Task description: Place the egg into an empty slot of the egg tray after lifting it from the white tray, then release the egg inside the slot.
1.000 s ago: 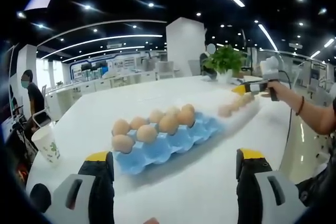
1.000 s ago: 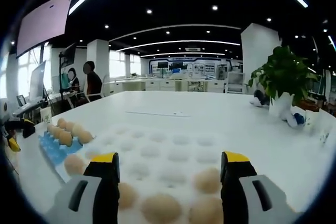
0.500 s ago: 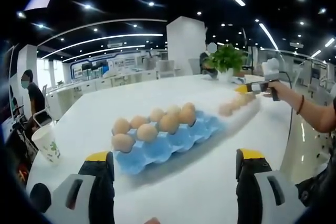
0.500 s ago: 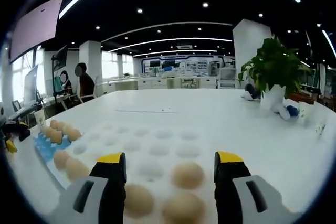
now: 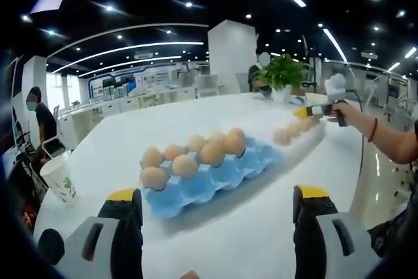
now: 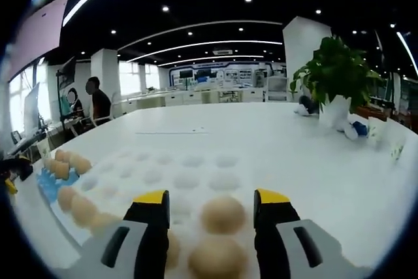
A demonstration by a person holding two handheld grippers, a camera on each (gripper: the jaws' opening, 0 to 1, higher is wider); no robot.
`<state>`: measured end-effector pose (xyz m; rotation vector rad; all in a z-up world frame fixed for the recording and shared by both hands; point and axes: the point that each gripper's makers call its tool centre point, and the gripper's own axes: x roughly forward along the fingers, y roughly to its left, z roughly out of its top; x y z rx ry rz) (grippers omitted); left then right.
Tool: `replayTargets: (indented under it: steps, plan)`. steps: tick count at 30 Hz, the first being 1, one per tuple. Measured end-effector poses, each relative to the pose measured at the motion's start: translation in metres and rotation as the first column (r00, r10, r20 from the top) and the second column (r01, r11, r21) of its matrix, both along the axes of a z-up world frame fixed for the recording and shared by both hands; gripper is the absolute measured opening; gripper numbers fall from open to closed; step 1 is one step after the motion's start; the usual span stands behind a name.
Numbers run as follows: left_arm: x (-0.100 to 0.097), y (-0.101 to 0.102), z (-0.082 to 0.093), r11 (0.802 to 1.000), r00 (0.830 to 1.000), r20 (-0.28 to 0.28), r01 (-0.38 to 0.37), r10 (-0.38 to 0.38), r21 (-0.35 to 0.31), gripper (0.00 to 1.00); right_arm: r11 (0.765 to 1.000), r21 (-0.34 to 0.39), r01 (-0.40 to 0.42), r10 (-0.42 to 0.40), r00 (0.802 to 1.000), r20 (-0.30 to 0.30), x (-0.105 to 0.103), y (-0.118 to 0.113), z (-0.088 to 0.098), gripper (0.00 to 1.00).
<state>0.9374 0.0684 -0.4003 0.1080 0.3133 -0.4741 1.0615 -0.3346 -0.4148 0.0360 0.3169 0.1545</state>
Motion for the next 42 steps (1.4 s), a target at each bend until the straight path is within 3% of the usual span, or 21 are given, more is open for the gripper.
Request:
replayTargets:
  steps: [7, 12, 15, 28, 42]
  plan:
    - [0.001, 0.003, -0.001, 1.0, 1.0, -0.001, -0.006, 0.006, 0.003, 0.98, 0.999, -0.052, 0.015, -0.016, 0.999, -0.035, 0.0, -0.005, -0.011, 0.35]
    - [0.001, 0.003, -0.002, 1.0, 1.0, -0.001, -0.007, 0.007, 0.002, 0.97, 0.999, -0.05, 0.014, -0.016, 0.999, -0.031, 0.001, -0.003, -0.013, 0.33]
    - [0.002, 0.002, -0.003, 1.0, 1.0, -0.002, -0.006, 0.006, 0.002, 0.97, 0.995, -0.097, 0.027, -0.032, 0.998, -0.051, 0.002, -0.003, -0.016, 0.31]
    - [-0.001, 0.006, -0.002, 1.0, 1.0, 0.001, -0.014, 0.014, 0.0, 0.97, 0.994, -0.072, 0.081, -0.088, 0.992, -0.089, 0.013, -0.018, -0.016, 0.28]
    - [-0.001, 0.009, 0.0, 1.0, 1.0, 0.004, -0.02, 0.02, 0.006, 0.97, 0.995, -0.045, 0.091, -0.093, 0.995, -0.043, 0.014, -0.022, -0.009, 0.27]
